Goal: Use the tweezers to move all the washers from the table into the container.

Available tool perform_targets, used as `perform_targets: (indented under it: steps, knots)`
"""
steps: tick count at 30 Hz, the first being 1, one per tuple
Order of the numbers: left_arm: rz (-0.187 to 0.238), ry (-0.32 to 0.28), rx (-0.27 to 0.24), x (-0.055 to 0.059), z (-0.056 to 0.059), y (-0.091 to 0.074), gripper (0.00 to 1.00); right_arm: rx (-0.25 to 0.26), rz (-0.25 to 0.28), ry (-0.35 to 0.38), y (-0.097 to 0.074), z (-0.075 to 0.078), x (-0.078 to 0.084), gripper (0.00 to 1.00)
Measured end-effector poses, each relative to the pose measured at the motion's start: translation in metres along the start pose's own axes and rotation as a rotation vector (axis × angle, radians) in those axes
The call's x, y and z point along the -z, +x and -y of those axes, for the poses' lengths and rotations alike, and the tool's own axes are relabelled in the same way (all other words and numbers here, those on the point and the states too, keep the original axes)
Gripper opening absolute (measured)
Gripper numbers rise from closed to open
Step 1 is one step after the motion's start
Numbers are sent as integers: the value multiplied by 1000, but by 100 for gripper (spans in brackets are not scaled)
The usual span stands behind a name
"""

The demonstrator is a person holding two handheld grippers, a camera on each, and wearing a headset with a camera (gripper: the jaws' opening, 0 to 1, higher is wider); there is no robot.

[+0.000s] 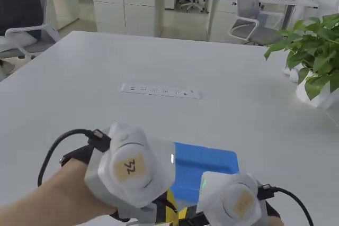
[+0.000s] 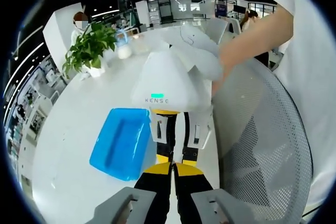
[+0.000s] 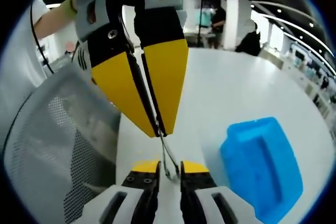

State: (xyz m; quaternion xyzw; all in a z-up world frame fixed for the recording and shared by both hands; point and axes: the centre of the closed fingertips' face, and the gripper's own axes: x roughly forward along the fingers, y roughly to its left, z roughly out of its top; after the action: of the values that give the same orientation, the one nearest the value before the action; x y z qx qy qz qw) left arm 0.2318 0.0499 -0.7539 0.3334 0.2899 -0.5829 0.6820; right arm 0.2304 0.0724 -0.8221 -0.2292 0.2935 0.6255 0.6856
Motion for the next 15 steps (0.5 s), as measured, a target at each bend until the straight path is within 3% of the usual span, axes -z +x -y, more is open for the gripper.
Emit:
perform_targets:
  steps: [3,9,15]
  knots:
    - [-5,-12,18,1,-1,3,0,-13,33,23,-3,0,-8,12]
    - [-11,-23,44,2,-2,7,0,-40,42,16,-6,0,-20,11]
    - [21,-75,60,3,-3,8,0,-49,12,-3,-4,2,-15,4]
